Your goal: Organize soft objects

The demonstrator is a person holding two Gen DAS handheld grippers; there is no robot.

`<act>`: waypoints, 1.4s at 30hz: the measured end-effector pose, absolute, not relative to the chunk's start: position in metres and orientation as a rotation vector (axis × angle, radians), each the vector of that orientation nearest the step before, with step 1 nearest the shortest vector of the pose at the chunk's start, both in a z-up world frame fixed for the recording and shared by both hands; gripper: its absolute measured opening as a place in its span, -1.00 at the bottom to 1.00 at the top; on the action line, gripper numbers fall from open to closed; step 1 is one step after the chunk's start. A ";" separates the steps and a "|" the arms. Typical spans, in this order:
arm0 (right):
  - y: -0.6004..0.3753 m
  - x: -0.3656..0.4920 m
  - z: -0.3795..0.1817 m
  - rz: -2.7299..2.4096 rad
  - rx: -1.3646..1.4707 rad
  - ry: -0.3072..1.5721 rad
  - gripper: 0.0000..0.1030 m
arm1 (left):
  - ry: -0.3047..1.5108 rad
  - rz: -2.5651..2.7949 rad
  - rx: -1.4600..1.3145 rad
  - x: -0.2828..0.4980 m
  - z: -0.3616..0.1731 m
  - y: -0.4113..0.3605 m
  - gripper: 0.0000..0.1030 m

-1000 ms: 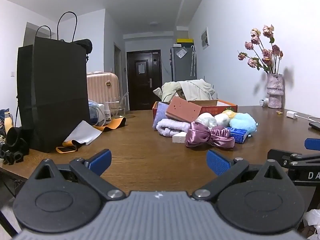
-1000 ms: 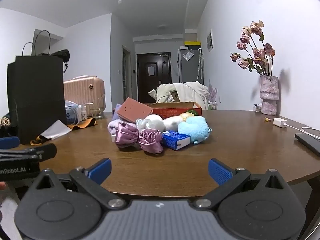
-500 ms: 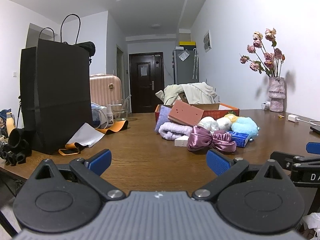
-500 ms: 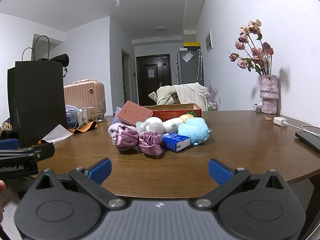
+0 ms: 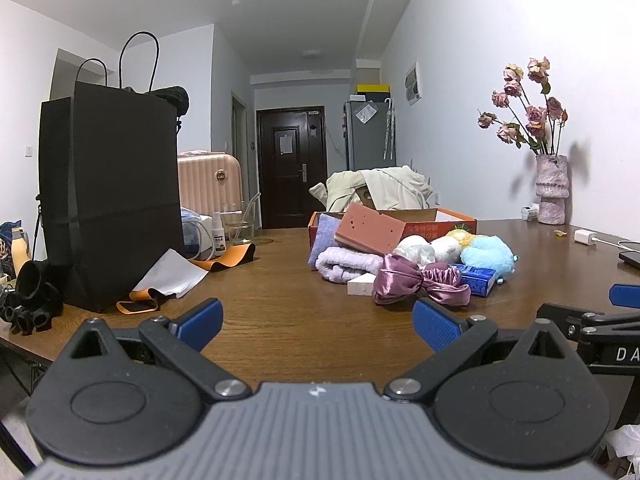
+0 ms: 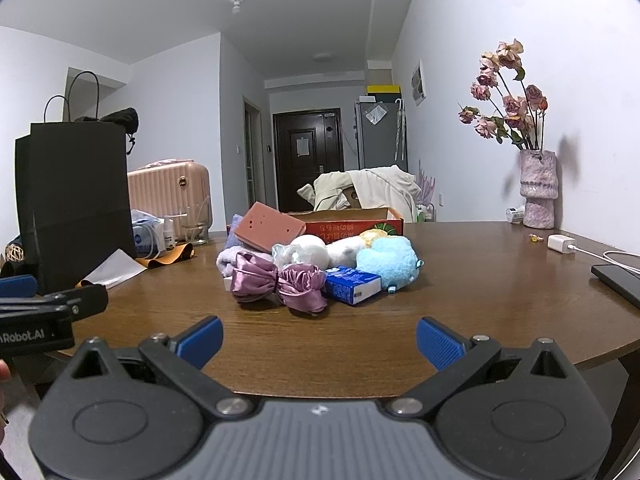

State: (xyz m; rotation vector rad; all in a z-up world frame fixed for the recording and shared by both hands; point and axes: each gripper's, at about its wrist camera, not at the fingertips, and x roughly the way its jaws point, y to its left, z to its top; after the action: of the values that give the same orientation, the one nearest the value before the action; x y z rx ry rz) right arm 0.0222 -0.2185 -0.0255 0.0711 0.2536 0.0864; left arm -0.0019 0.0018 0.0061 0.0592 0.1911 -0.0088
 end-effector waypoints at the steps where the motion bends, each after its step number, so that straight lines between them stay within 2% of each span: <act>1: -0.218 0.022 -0.026 0.087 0.071 0.253 1.00 | 0.190 -0.010 0.060 -0.003 0.007 0.002 1.00; 42: -0.220 0.021 -0.026 0.087 0.066 0.248 1.00 | 0.188 -0.017 0.070 -0.002 0.006 -0.002 1.00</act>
State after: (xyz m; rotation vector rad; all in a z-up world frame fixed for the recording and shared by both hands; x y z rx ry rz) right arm 0.0213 -0.2201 -0.0262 0.0663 0.2482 0.0870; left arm -0.0023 -0.0016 0.0063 0.0698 0.1876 -0.0171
